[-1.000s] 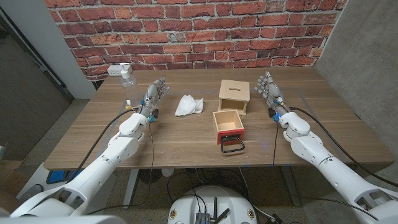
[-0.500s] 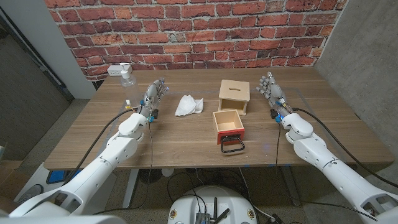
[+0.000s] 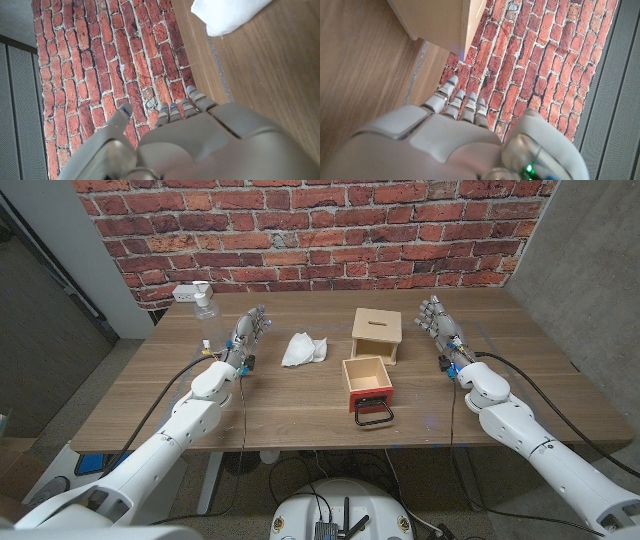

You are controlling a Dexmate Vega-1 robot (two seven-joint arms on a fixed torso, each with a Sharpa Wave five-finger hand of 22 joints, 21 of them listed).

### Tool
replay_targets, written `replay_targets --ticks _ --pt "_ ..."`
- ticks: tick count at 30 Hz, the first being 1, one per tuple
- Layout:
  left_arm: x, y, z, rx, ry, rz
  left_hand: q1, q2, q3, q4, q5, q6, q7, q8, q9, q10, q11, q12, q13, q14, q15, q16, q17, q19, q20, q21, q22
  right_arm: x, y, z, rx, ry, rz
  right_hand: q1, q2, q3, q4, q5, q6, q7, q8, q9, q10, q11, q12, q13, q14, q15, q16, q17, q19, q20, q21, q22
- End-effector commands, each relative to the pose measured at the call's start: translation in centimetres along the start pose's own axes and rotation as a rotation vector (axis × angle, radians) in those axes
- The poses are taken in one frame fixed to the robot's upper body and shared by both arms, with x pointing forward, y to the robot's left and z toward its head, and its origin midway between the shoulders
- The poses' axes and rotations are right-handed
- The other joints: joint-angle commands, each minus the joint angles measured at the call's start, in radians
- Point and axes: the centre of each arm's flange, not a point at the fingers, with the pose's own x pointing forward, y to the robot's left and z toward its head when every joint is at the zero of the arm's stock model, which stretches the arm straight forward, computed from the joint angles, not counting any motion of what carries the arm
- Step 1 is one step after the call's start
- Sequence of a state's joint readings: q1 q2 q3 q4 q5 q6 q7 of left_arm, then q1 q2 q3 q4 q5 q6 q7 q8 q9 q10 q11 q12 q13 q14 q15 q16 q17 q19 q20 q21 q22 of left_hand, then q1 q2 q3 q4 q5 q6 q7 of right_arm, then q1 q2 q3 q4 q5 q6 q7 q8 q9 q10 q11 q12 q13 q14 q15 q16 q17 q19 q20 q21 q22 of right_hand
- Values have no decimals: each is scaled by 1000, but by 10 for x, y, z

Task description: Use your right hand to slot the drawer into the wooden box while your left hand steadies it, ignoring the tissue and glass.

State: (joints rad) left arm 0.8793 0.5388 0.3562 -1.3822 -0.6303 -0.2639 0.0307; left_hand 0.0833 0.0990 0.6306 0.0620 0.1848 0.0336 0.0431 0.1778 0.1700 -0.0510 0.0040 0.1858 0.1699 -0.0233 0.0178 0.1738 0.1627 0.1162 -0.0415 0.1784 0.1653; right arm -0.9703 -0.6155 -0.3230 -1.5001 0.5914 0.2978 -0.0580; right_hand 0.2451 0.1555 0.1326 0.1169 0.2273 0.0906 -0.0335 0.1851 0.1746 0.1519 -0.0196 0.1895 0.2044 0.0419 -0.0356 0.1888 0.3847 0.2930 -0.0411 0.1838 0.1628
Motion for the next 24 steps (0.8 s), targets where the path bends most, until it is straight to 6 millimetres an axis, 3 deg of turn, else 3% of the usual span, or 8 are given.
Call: replay_targets --ticks 1,24 --pt "6 -2 4 18 1 -10 8 62 7 -6 2 12 -6 8 3 4 -1 7 3 -2 -2 1 3 -4 -41 5 2 -15 -2 10 -49 -10 -25 -1 -12 1 -3 0 6 -1 4 3 6 5 4 2 13 -10 6 1 6 -7 2 4" --pt "13 -7 17 57 8 -33 16 58 16 -28 0 19 -5 7 3 12 -3 7 3 6 -6 1 1 0 -42 8 2 -49 13 42 -212 -48 -15 1 -20 8 -14 -6 15 -10 6 3 13 -4 6 -6 35 -22 13 -17 0 -10 1 4"
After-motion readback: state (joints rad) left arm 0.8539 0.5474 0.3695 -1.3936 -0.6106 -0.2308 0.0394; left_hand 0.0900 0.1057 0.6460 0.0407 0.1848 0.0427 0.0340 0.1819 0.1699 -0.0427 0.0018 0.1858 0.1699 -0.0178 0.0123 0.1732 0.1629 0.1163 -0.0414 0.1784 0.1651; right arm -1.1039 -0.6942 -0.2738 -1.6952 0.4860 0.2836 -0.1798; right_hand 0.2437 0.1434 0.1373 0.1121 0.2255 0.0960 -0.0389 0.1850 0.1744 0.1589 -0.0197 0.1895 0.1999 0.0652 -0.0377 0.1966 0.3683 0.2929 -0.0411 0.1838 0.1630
